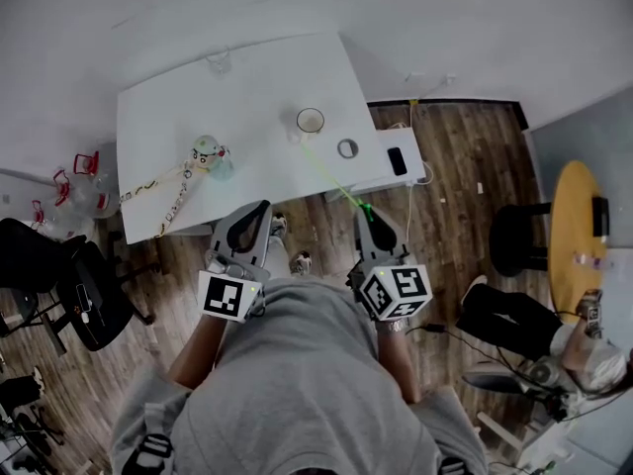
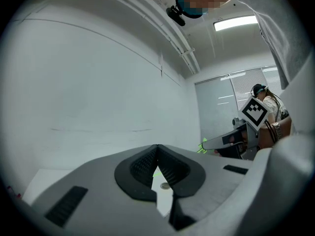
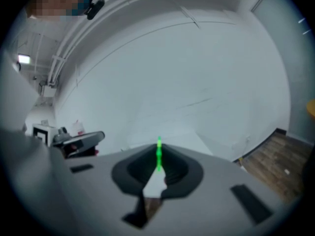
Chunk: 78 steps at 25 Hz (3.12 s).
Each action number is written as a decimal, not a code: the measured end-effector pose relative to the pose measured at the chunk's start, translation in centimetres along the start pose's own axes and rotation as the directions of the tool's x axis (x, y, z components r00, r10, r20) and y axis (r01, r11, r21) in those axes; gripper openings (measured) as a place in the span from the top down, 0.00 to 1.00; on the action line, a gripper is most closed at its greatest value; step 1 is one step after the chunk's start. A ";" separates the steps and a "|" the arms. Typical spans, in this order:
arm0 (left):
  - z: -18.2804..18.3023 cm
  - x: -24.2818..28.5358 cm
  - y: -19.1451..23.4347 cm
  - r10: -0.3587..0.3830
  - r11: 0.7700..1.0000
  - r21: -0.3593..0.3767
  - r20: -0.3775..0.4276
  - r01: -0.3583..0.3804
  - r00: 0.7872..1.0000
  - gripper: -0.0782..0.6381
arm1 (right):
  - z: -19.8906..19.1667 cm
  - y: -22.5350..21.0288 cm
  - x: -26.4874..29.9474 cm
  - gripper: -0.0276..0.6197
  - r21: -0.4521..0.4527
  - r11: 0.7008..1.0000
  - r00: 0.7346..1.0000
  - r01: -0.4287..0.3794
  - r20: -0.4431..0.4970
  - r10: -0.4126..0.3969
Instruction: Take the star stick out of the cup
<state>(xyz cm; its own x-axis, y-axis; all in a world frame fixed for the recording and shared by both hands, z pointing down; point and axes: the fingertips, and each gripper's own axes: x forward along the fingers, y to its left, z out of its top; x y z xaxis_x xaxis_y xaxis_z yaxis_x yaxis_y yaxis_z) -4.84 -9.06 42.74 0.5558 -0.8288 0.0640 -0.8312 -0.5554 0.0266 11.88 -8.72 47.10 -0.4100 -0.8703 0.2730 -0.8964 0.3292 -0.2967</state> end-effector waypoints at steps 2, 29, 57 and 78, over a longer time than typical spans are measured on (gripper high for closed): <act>0.1 -0.2 -0.2 0.002 1.000 0.013 0.005 -0.002 1.000 0.84 | 0.0 0.1 -0.5 0.89 -0.009 1.000 1.000 -0.006 0.009 0.006; 6.3 -0.1 -0.4 0.002 0.996 0.093 0.100 -0.011 0.995 0.84 | 5.4 2.0 -3.2 0.89 -0.148 0.988 0.991 -0.051 0.119 0.069; 15.3 0.5 2.3 0.006 0.986 0.159 0.208 -0.040 0.978 0.84 | 17.6 5.0 -3.7 0.89 -0.258 0.966 0.937 -0.035 0.328 0.122; 14.0 0.7 0.7 -0.036 0.991 0.136 0.184 0.010 0.982 0.84 | 17.0 4.9 -3.4 0.89 -0.241 0.970 0.940 -0.037 0.320 0.116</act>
<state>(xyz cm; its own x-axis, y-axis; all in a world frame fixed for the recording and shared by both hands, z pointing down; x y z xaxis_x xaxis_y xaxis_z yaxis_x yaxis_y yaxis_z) -4.85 -11.04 28.83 0.5781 -0.8069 -0.1212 -0.8157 -0.5681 -0.1089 11.76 -10.40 29.20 -0.4353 -0.8975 -0.0701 -0.8946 0.4400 -0.0778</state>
